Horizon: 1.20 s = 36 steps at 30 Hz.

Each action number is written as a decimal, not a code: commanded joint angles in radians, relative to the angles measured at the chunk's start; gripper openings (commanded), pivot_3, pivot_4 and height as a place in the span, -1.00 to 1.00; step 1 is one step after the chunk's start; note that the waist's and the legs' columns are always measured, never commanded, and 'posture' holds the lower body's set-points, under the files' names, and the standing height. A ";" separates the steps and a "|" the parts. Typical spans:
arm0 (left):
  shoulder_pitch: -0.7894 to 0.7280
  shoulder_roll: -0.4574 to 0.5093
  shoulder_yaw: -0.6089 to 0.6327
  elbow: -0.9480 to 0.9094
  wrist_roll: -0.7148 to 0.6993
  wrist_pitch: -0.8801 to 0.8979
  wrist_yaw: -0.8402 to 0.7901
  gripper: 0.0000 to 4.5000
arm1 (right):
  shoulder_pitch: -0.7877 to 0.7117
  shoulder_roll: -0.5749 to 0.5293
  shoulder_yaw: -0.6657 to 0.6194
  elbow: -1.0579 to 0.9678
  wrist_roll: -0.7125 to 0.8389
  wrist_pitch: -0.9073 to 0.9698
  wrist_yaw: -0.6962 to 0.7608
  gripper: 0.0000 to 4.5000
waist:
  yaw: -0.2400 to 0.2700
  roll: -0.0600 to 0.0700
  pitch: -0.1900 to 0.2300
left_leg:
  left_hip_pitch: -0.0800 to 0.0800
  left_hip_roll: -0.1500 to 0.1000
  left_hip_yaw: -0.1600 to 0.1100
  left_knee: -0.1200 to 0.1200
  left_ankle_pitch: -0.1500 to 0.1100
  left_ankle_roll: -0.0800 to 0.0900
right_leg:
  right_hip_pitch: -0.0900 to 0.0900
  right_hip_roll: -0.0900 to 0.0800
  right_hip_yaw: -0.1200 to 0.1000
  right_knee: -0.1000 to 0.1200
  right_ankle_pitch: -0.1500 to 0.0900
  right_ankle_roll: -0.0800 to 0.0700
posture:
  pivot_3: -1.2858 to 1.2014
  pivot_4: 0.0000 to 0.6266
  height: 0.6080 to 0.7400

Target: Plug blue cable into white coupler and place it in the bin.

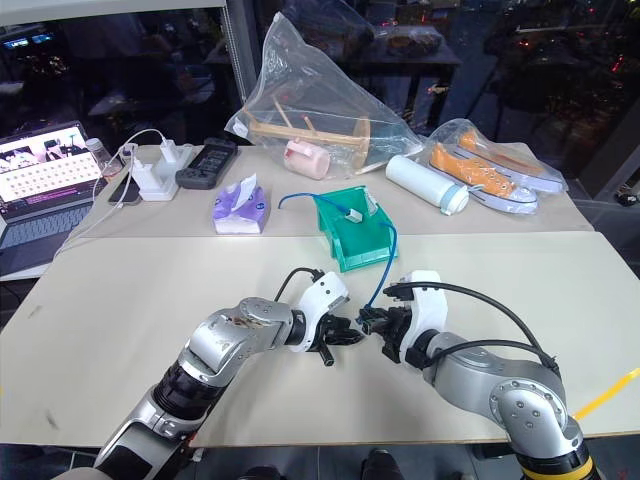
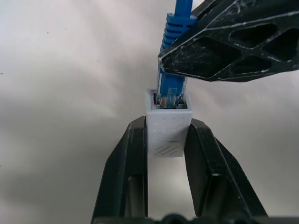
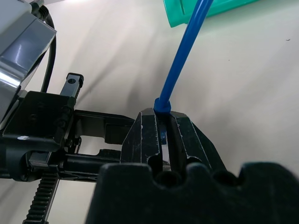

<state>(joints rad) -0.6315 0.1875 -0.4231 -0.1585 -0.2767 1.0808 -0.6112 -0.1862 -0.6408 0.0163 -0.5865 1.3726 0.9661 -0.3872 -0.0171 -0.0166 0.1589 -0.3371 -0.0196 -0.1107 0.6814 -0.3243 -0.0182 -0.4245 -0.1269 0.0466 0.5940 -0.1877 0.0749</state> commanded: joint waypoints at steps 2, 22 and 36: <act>-0.110 -0.046 0.047 -0.052 0.001 -0.087 0.023 -0.72 | 0.030 -0.018 0.111 0.021 0.038 0.124 0.080 -1.00 | 0.001 0.000 0.000 | 0.000 0.000 0.000 0.000 0.000 0.000 | 0.000 0.000 0.000 0.000 0.000 0.000 | 0.03 -0.52 1.00; 0.057 0.084 0.107 -0.127 -0.037 -0.125 -0.007 0.36 | -0.081 -0.096 -0.113 -0.058 0.056 0.072 0.122 -1.00 | 0.001 0.000 0.000 | 0.000 0.000 0.000 0.001 0.000 -0.001 | -0.001 0.000 0.000 0.000 0.000 0.000 | 0.03 -0.52 1.00; 0.267 0.147 0.275 -0.179 -0.056 -0.348 0.016 0.97 | -0.657 -0.015 0.108 0.604 -0.511 -0.179 0.538 -1.00 | -0.004 0.000 0.000 | 0.000 0.000 0.001 0.002 0.001 -0.002 | 0.000 -0.001 0.000 0.000 0.001 0.000 | 0.03 -0.52 1.00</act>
<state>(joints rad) -0.3786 0.3390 -0.1751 -0.2907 -0.3464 0.7958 -0.6201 -0.7778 -0.6748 0.0868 -0.0989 0.9987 0.8938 0.0437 -0.0209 -0.0166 0.1593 -0.3375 -0.0197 -0.1098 0.6832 -0.3224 -0.0215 -0.4251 -0.1274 0.0466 0.5940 -0.1865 0.0752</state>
